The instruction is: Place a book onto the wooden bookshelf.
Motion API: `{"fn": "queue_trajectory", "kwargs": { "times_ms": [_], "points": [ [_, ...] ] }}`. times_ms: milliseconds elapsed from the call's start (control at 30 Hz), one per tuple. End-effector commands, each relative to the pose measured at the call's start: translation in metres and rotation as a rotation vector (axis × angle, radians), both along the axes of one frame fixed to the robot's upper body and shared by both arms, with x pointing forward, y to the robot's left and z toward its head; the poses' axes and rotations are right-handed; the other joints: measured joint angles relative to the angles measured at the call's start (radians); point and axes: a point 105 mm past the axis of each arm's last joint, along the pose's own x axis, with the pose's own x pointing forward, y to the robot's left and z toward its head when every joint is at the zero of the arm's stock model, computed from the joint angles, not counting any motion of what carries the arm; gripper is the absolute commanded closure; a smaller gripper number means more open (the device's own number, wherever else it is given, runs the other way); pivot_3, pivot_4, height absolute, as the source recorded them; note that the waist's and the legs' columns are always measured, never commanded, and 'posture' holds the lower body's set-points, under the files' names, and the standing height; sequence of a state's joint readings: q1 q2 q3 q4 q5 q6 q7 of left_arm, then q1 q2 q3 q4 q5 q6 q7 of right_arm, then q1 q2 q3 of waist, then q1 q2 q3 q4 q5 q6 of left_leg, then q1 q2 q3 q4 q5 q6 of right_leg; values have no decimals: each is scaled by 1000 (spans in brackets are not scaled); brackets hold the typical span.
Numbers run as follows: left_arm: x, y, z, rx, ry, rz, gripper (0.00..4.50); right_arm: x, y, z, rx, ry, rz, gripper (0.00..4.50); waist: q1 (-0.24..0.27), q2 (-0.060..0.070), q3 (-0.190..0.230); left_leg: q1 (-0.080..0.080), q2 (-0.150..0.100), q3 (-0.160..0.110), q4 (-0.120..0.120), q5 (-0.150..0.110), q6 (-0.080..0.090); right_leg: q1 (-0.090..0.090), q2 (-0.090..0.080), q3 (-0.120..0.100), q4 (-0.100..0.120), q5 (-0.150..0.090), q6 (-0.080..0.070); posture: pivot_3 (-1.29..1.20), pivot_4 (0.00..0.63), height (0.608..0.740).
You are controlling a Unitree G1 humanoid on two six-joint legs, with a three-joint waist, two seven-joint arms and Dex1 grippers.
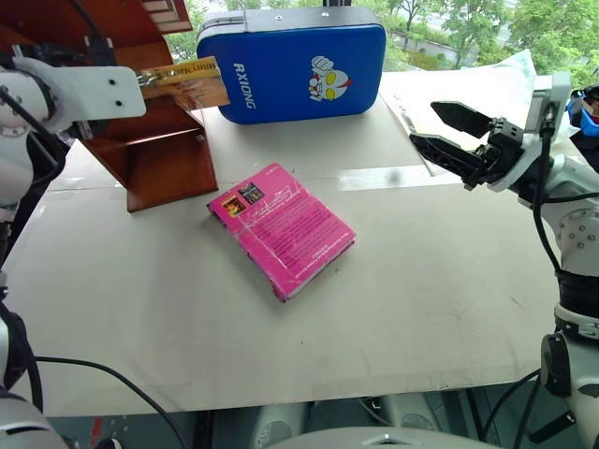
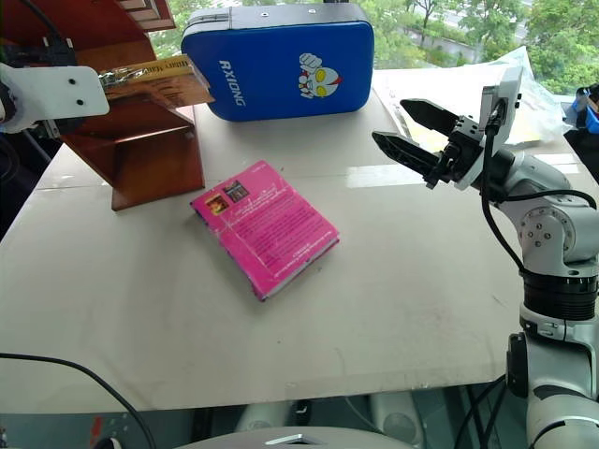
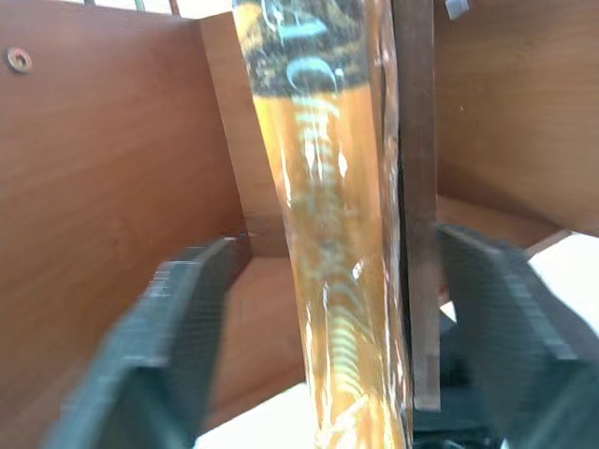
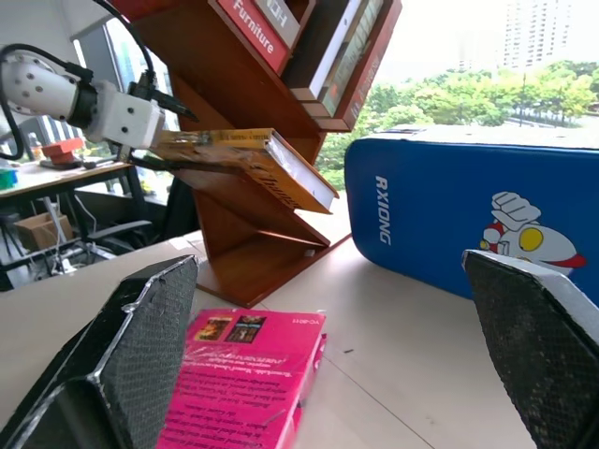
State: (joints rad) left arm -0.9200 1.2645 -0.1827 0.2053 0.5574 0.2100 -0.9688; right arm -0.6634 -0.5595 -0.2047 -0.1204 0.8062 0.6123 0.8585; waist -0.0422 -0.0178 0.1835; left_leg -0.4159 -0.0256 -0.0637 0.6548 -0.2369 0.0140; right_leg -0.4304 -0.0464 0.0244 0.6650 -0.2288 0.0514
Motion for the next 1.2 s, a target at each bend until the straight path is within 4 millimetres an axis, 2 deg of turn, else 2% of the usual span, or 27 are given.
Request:
{"fn": "queue_trajectory", "kwargs": {
  "times_ms": [33,167,267,333,433,500,533,633,733,800,867,933,967,1033,1200],
  "points": [
    [-13,4,25,11,-84,26,53,-11,2,20,17,-80,35,0,0,0,0,0,0,0,0,0,0,0,0,0,0,0,0,0,150,740],
    [-17,-1,31,-15,-109,15,53,-12,2,20,20,-77,42,0,0,0,0,0,0,0,0,0,0,0,0,0,0,0,0,0,150,740],
    [-25,-14,31,-167,-109,-34,53,-13,2,19,11,-77,44,0,0,0,0,0,0,0,0,0,0,0,0,0,0,0,0,0,150,740],
    [-35,-10,32,-228,-104,-28,53,-13,0,19,10,-76,40,0,-2,0,0,0,0,0,0,0,0,0,0,0,0,0,0,0,150,740],
    [-43,-21,38,-433,-140,-89,53,-14,-2,18,8,-66,39,0,-1,0,0,0,1,1,0,0,0,0,0,1,1,0,0,0,150,740],
    [-42,-42,41,-614,-149,-186,53,-14,-2,17,4,-63,41,0,3,0,0,0,1,0,1,0,0,0,0,0,1,0,0,0,150,740],
    [-43,-65,40,-765,-119,-285,53,-14,-2,17,3,-63,41,0,7,0,0,0,1,-1,3,0,0,0,0,-1,2,0,0,0,150,740],
    [-50,-109,35,-1041,-17,-464,53,-15,-3,19,4,-69,36,0,12,0,0,-1,1,-3,12,0,0,4,0,-3,5,0,0,0,150,740],
    [-58,-132,23,-1209,72,-554,53,-16,-6,19,11,-68,22,0,3,-1,0,1,0,-2,16,0,0,7,0,-2,6,0,1,0,150,740],
    [-59,-143,-7,-1345,142,-572,53,-17,-12,8,-2,-46,-12,0,-1,0,0,3,1,-2,15,0,0,7,0,-1,7,0,1,0,150,740],
    [-64,-154,-48,-1393,201,-576,53,-19,-19,-9,-15,-13,-64,0,0,2,-2,8,1,-2,13,0,0,10,0,1,9,0,1,0,150,740],
    [-66,-152,-89,-1374,189,-508,53,-19,-30,-32,-32,25,-137,0,-1,2,-2,16,3,-1,7,0,0,15,0,5,7,0,1,0,150,740],
    [-66,-150,-105,-1450,186,-467,53,-20,-35,-46,-54,40,-177,0,-1,2,-2,18,3,0,6,0,0,16,1,7,7,0,0,0,150,740],
    [-66,-140,-129,-1571,146,-384,53,-21,-47,-72,-104,73,-258,0,9,0,-1,17,4,0,6,0,0,14,1,8,6,0,0,0,150,740],
    [-90,-135,-194,-1596,169,-324,53,-36,-71,-137,-233,135,-380,0,16,1,-4,20,4,3,8,0,0,18,0,10,4,0,0,0,150,740]
  ]
}}
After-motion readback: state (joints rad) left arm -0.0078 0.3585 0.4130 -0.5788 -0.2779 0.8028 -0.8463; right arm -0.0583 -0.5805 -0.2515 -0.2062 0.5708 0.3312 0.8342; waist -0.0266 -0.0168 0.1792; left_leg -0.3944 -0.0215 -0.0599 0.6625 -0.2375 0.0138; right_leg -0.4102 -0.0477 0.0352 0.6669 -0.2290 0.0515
